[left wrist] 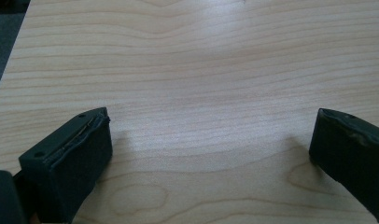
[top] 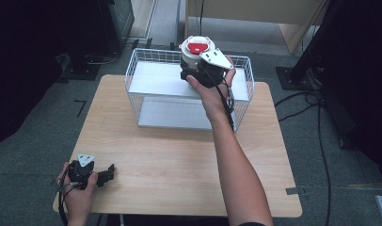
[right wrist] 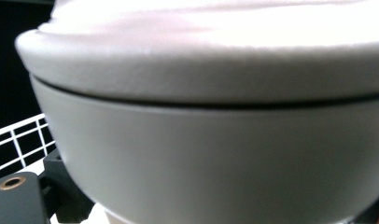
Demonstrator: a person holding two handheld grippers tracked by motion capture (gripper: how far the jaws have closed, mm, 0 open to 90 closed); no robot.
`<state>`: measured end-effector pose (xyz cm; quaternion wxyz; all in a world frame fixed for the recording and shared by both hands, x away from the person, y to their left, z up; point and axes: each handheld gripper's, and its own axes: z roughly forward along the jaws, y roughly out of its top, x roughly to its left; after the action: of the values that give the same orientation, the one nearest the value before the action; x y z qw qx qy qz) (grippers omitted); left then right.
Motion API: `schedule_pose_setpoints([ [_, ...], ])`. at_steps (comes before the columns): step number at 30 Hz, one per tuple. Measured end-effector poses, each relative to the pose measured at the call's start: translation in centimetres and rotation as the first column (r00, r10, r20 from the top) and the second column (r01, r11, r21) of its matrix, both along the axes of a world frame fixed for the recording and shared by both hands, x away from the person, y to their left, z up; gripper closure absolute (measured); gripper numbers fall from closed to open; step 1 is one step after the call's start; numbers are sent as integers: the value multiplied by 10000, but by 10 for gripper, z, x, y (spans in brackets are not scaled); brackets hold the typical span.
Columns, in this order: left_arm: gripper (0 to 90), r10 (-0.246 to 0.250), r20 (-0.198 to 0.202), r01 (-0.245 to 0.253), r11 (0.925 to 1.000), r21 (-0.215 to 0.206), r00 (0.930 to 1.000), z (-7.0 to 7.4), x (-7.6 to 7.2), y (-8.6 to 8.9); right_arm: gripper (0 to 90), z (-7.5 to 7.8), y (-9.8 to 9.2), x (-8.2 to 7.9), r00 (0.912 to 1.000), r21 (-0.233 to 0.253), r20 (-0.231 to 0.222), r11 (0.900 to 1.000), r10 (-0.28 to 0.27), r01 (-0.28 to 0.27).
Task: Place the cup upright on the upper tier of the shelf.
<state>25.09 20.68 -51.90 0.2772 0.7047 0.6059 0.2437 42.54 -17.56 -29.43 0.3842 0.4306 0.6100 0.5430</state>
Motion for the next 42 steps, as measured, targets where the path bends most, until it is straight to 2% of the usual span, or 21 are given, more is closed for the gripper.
schedule_pose_setpoints([
  [5, 0, 0, -2, 0, 10000, 3, 10000, 0, 0, 0, 81, -3, 3, 13, 9999, 295, -161, 9996, -15, 20],
  [11, 0, 6, 3, -6, 10000, -1, 10000, 0, 0, 0, 80, -6, 6, 21, 9994, 259, -315, 9996, -110, 118],
  [24, 0, 2, -11, -2, 10000, 5, 10000, 0, 0, 0, 80, -12, 11, 29, 9987, 202, -490, 9997, -128, 138],
  [31, 0, -10, -9, 10, 10000, 27, 10000, 0, 0, 0, 80, -14, 4, 30, 9982, 751, -587, 9971, 149, -105],
  [34, 0, 3, -9, -3, 10000, 2, 10000, 0, 0, 0, 78, -14, 4, 30, 9980, 693, -590, 9974, 210, -169],
  [42, 0, 5, -8, -5, 10000, 1, 10000, 0, 0, 0, 76, -14, 3, 30, 9963, 927, -822, 9955, 253, -176],
])
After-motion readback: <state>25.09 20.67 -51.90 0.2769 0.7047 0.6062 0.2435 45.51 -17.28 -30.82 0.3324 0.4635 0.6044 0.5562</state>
